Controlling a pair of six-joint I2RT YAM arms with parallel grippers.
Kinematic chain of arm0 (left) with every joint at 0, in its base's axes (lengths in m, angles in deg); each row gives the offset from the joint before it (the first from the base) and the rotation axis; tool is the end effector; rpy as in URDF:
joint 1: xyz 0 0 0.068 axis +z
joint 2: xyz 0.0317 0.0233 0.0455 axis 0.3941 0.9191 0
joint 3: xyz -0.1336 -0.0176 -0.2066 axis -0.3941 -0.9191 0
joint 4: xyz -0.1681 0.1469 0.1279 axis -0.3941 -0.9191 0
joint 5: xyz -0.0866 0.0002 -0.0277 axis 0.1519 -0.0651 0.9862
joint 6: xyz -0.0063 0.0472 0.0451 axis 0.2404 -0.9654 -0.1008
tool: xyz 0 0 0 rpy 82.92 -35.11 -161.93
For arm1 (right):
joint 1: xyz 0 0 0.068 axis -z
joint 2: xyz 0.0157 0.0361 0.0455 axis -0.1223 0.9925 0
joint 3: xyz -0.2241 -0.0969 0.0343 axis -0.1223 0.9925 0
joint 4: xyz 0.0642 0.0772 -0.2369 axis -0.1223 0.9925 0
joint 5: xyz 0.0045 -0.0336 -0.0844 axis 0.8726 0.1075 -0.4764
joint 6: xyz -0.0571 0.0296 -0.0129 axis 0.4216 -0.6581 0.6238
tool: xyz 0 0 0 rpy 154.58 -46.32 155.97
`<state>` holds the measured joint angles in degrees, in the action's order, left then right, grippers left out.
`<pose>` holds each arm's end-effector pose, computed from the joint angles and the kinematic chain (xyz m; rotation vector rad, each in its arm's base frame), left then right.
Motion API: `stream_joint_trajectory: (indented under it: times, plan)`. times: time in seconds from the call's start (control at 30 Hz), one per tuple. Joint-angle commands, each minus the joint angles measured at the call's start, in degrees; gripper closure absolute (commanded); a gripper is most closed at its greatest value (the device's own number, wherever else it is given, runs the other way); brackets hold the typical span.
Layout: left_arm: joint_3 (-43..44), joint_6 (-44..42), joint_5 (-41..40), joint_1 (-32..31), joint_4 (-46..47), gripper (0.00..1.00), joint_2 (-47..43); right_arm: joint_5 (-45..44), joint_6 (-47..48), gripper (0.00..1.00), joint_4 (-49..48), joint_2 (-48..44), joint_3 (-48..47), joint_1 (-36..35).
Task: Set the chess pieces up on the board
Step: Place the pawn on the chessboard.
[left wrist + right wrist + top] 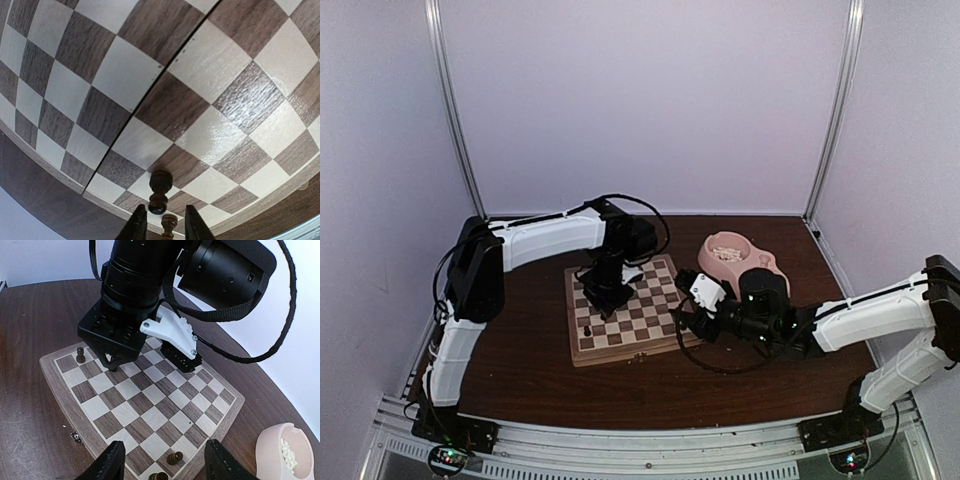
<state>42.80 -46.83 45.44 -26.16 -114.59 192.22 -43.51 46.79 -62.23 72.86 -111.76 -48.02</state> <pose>0.2763 -0.3126 0.1638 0.9168 2.9833 0.2123 0.1763 0.2542 0.1717 -1.1261 1.5320 0.4802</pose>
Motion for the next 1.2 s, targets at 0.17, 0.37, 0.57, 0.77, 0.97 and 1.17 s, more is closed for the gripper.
stream_joint_trajectory:
  times: [0.17,0.37,0.57,0.77,0.97,1.17]
  plan:
    - [2.8,-0.1,2.5,0.7,1.1,0.69,-0.1,-2.4,0.4,0.43,-0.3,-1.9,0.6,-0.3]
    - [-4.2,1.6,4.2,0.8,8.3,0.61,-5.6,-2.4,0.2,0.43,-0.4,-1.7,0.6,-0.3]
    - [-20.5,5.7,2.8,0.8,23.4,0.60,-15.8,-3.0,-0.4,0.44,0.4,-1.8,0.1,-0.3]
    - [-30.8,9.0,-2.5,0.8,33.9,0.55,-25.0,-3.3,-0.4,0.44,0.4,-2.0,0.3,-0.3]
    - [-32.3,10.0,-3.2,1.2,36.4,0.55,-23.9,-3.1,-0.8,0.45,0.7,-3.0,0.8,-0.3]
    - [-32.3,10.9,-2.1,1.4,37.3,0.63,-22.4,-2.9,-1.1,0.45,0.7,-4.0,1.1,-0.3]
